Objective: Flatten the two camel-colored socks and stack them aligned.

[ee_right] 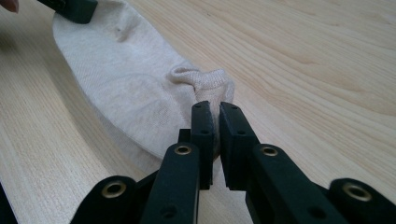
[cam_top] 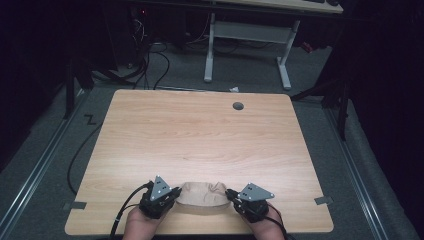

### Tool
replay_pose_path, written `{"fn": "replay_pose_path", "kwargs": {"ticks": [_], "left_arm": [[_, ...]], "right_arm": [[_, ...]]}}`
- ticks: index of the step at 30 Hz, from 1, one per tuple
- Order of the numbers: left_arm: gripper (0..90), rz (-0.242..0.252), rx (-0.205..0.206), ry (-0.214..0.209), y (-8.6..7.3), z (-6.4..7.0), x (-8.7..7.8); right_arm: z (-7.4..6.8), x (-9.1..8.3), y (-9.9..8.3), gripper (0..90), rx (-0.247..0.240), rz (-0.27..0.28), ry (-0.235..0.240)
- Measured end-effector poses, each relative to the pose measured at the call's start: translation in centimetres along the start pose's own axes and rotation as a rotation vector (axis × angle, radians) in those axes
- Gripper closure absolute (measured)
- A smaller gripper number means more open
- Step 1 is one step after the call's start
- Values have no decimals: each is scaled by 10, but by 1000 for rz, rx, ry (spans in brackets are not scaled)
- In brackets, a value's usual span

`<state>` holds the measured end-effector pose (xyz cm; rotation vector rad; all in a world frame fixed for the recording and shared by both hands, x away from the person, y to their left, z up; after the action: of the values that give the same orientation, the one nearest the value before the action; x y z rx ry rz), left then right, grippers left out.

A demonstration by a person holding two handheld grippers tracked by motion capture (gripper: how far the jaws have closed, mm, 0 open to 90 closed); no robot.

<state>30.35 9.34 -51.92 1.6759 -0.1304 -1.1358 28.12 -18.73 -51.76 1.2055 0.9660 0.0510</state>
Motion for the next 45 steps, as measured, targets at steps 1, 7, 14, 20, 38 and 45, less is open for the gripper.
{"fn": "replay_pose_path", "kwargs": {"ticks": [1,7,14,20,38,45], "left_arm": [[870,-6,-10,-3,-1,-1,1],[869,-21,-15,-9,-3,-2,2],[867,-37,-5,-12,-5,0,6],[857,-61,-2,-8,-8,0,9],[688,-55,-28,-15,-7,-3,10],[639,-16,-32,-20,-2,-6,5]], "right_arm": [[0,0,0,846,0,0,0],[-2,2,-3,846,-11,-22,8],[0,2,-6,845,-4,-37,12],[0,4,-9,843,-3,-54,18],[4,7,-11,738,9,-73,20],[7,1,-6,699,12,-35,8]]}}
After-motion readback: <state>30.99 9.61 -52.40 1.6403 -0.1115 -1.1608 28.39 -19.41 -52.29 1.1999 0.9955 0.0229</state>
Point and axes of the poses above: each handheld gripper's, and its own axes: x roughly forward along the jaws, y roughly out of its top, z roughly to its right, the point moved 2 cm from there along x, roughly forward along the jaws, and after that the axes turned 3 degrees about x, right-handed, at the moved point
